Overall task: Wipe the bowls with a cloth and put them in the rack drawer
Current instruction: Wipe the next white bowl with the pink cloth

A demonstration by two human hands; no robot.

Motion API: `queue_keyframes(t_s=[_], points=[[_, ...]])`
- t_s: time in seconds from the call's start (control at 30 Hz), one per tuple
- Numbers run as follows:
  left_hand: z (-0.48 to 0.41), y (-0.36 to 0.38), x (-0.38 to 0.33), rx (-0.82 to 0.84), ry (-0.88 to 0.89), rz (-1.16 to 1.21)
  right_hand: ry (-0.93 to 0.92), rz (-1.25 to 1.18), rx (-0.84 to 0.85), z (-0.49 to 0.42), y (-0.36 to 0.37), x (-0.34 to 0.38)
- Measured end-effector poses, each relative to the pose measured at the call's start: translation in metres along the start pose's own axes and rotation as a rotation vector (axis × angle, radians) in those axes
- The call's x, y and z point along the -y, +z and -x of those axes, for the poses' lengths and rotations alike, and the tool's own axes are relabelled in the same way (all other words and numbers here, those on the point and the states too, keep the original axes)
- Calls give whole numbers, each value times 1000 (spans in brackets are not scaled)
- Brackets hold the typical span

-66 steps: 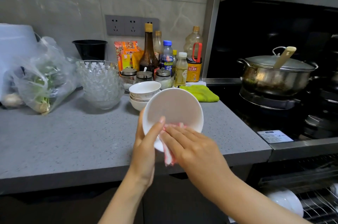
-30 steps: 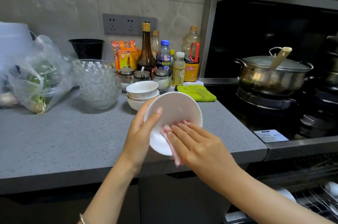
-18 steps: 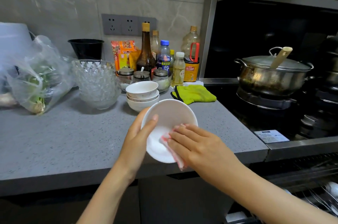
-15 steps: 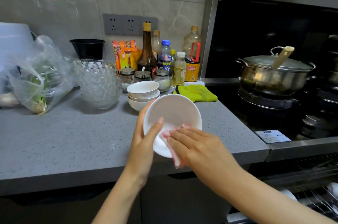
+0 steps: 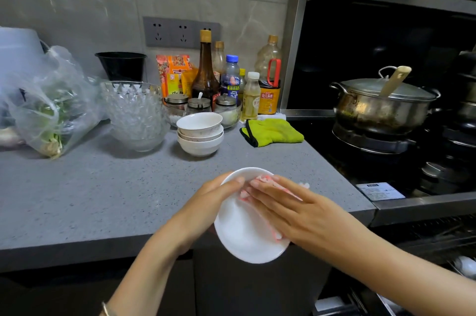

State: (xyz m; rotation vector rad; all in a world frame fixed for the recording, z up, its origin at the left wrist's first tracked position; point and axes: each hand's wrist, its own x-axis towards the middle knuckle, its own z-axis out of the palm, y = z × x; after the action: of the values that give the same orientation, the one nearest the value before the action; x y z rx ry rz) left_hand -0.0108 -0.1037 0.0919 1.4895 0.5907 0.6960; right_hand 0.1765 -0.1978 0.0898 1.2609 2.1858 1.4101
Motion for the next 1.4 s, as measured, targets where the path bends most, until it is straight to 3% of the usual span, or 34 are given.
queue_keyframes(t_s=[0.17, 0.27, 0.37, 0.57, 0.67, 0.87, 1.03, 1.1, 1.2, 1.33, 1.4], points=[[-1, 11, 0, -99, 54, 43, 274, -372, -57, -14, -9, 31], [2, 12, -1, -198, 75, 103, 330, -678, 13, -20, -34, 40], [5, 11, 0, -219, 51, 135, 353, -833, 25, -26, -49, 39], [7, 15, -1, -248, 85, 137, 533, -512, 149, -43, -32, 46], [7, 19, 2, -324, 90, 137, 530, -409, 95, -43, -31, 55], [6, 21, 7, -345, 31, 215, 404, -520, -134, -40, -24, 48], [7, 23, 4, -306, 48, 218, 544, -436, -27, -44, -18, 44], [6, 22, 3, -360, 82, 188, 573, -414, -79, -44, -27, 45], [7, 21, -1, -372, 74, 203, 519, -507, -190, -43, -38, 39], [10, 17, -7, -215, 33, 162, 560, -736, -164, -38, -37, 22], [10, 13, -13, -123, 43, 162, 641, -1040, -85, -35, -40, 15]])
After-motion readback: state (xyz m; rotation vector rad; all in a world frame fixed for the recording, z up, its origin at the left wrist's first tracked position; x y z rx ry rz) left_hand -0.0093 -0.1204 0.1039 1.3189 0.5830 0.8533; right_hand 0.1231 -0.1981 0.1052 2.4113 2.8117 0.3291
